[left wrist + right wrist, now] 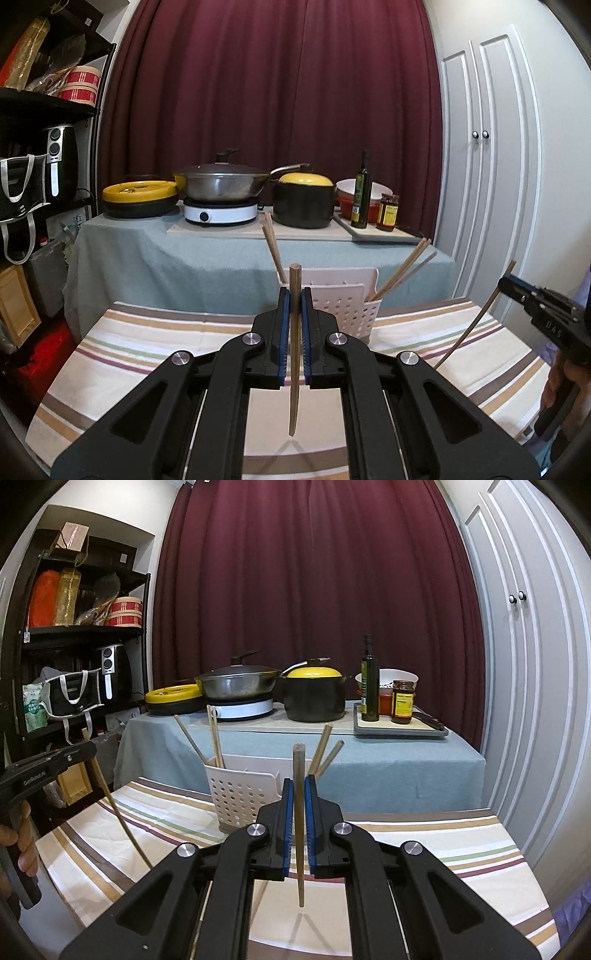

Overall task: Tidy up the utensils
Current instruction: 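Lift both chopsticks upright and carry them over the white caddy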

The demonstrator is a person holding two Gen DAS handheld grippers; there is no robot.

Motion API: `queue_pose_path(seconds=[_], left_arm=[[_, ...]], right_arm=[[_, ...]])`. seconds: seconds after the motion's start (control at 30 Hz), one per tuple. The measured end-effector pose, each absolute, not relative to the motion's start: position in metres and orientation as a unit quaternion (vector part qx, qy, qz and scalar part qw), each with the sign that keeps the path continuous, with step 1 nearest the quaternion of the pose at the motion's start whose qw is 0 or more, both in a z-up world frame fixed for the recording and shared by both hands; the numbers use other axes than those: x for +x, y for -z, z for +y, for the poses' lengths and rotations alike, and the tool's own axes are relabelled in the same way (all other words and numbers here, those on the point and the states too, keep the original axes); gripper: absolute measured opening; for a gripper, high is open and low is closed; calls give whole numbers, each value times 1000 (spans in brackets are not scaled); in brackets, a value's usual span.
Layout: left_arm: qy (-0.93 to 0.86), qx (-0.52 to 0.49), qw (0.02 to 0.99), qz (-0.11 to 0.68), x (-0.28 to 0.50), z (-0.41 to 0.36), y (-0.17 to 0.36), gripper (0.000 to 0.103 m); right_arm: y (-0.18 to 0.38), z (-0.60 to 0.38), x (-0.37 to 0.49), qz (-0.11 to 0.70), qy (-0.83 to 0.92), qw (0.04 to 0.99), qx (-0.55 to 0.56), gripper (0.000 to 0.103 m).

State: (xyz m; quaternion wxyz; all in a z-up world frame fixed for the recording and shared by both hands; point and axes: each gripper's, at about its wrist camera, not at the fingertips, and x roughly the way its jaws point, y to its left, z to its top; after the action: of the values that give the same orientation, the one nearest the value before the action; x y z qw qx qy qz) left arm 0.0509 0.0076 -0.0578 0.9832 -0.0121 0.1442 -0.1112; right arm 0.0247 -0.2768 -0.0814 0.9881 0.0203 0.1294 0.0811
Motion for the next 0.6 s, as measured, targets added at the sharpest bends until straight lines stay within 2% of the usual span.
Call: queue_pose_path(seconds=[0.6], left_arm=[[165,-13,985,49,99,-16,-22,7]], right_arm=[[20,-264,62,45,-123,991,29,7]])
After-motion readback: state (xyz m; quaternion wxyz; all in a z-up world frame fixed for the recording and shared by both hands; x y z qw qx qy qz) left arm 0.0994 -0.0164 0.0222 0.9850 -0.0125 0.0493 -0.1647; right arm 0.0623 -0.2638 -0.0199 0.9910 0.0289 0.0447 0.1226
